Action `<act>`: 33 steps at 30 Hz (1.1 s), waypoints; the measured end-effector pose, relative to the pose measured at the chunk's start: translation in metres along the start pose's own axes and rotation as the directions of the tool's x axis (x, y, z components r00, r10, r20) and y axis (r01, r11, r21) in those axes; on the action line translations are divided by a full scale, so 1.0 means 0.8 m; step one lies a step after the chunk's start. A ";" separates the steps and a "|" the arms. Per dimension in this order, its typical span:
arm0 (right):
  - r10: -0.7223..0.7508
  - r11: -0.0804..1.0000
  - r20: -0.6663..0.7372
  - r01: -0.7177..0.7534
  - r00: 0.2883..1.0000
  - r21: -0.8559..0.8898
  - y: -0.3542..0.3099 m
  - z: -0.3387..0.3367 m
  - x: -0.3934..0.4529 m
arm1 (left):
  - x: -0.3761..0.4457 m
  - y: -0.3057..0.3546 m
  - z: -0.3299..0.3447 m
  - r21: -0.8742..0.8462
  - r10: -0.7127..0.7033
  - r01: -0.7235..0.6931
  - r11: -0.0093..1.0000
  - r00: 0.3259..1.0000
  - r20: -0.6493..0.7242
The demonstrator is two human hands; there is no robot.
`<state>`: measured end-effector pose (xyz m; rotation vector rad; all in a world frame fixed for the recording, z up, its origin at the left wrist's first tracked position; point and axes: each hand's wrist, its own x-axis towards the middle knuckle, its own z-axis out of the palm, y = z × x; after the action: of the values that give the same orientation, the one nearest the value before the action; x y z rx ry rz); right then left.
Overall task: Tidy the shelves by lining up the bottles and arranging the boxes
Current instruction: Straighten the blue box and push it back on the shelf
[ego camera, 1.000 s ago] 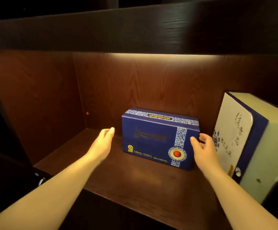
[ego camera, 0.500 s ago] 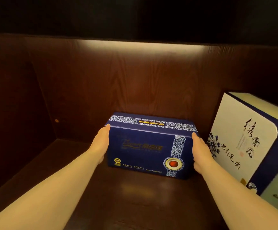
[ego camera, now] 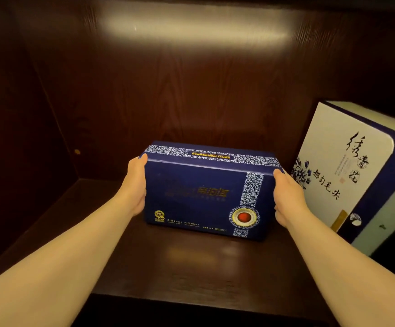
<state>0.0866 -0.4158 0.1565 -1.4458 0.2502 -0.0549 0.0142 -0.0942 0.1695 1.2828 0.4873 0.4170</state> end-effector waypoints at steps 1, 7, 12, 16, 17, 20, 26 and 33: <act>0.001 1.000 0.010 -0.001 1.000 0.001 0.002 0.000 -0.009 | -0.006 0.000 -0.009 -0.007 0.001 -0.001 1.000 1.000 0.009; -0.051 0.998 0.070 0.050 0.996 0.028 0.007 0.021 -0.083 | -0.052 0.014 -0.091 -0.010 0.079 -0.079 0.997 0.994 0.078; -0.114 0.993 0.110 0.110 0.987 0.041 0.016 0.046 -0.150 | -0.085 0.031 -0.162 -0.011 0.139 -0.138 0.990 0.984 0.111; -0.119 0.993 0.105 0.116 0.987 0.029 0.032 0.063 -0.199 | -0.110 0.045 -0.210 -0.008 0.139 -0.139 0.990 0.984 0.111; -0.111 0.994 0.107 0.109 0.988 0.026 0.037 0.067 -0.209 | -0.115 0.046 -0.220 -0.006 0.137 -0.137 0.991 0.984 0.113; -0.091 0.996 0.115 0.087 0.989 0.036 0.047 0.077 -0.233 | -0.125 0.047 -0.246 0.003 0.132 -0.133 0.991 0.985 0.107; -0.093 0.995 0.127 0.088 0.987 0.046 0.056 0.092 -0.252 | -0.133 0.038 -0.274 -0.007 0.111 -0.110 0.994 0.991 0.081; -0.102 0.995 0.141 0.099 0.985 0.023 0.070 0.093 -0.250 | -0.125 0.021 -0.284 -0.008 0.087 -0.086 0.996 0.991 0.100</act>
<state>-0.0991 -0.2990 0.1363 -1.4386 0.0601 -0.0361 -0.1963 0.0364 0.1492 1.3177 0.3472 0.4236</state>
